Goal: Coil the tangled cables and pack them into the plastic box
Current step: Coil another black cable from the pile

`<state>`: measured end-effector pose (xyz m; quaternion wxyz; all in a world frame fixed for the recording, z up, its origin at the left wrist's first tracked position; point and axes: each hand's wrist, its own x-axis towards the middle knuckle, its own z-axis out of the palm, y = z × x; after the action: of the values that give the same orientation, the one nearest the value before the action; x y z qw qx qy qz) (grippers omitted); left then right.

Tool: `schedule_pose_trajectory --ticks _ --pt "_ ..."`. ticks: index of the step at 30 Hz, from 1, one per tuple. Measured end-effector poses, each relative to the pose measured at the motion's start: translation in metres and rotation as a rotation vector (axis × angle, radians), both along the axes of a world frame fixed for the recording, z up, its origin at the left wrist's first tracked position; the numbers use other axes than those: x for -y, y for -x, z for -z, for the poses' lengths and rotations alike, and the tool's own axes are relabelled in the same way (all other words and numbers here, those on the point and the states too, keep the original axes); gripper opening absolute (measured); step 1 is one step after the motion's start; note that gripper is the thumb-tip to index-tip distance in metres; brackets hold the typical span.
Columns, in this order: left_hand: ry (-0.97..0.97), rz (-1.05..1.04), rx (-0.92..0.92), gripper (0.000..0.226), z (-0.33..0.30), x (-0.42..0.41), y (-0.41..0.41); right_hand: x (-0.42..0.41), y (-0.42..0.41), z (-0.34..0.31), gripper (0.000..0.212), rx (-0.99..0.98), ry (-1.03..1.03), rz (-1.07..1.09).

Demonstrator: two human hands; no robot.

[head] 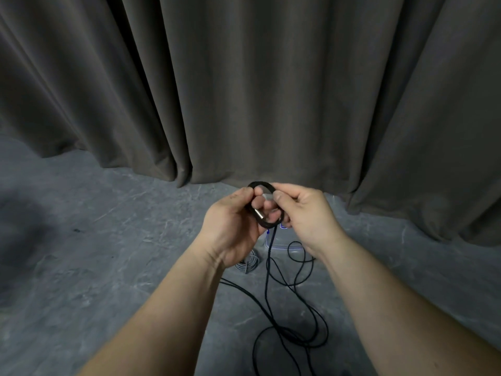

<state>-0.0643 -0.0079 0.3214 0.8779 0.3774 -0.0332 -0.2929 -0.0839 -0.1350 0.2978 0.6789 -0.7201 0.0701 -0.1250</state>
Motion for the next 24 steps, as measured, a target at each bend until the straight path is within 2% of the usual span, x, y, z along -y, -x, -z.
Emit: schedule_pose_trajectory --ticks 3,7,9,16,24 --pt "-0.142 -0.053 0.115 0.032 -0.0008 0.0042 0.0016 0.0020 -0.0023 -0.0006 0.026 0.023 -0.062 0.036" --pt "-0.559 -0.146 0.343 0.024 0.0037 0.0017 0.0004 0.0063 -0.0035 0.0008 0.028 0.079 -0.002 0.128" --pt "-0.619 -0.143 0.353 0.019 0.0041 -0.0018 -0.0002 0.0053 -0.0033 0.0014 0.027 0.096 0.017 0.174" --pt "-0.575 -0.113 0.332 0.012 0.0016 -0.0036 0.0010 0.0038 -0.0068 0.0062 0.014 0.051 -0.013 0.242" --pt "-0.290 -0.051 0.257 0.022 -0.0014 0.0005 0.0032 0.0000 -0.0041 -0.0011 0.017 0.002 -0.153 0.188"
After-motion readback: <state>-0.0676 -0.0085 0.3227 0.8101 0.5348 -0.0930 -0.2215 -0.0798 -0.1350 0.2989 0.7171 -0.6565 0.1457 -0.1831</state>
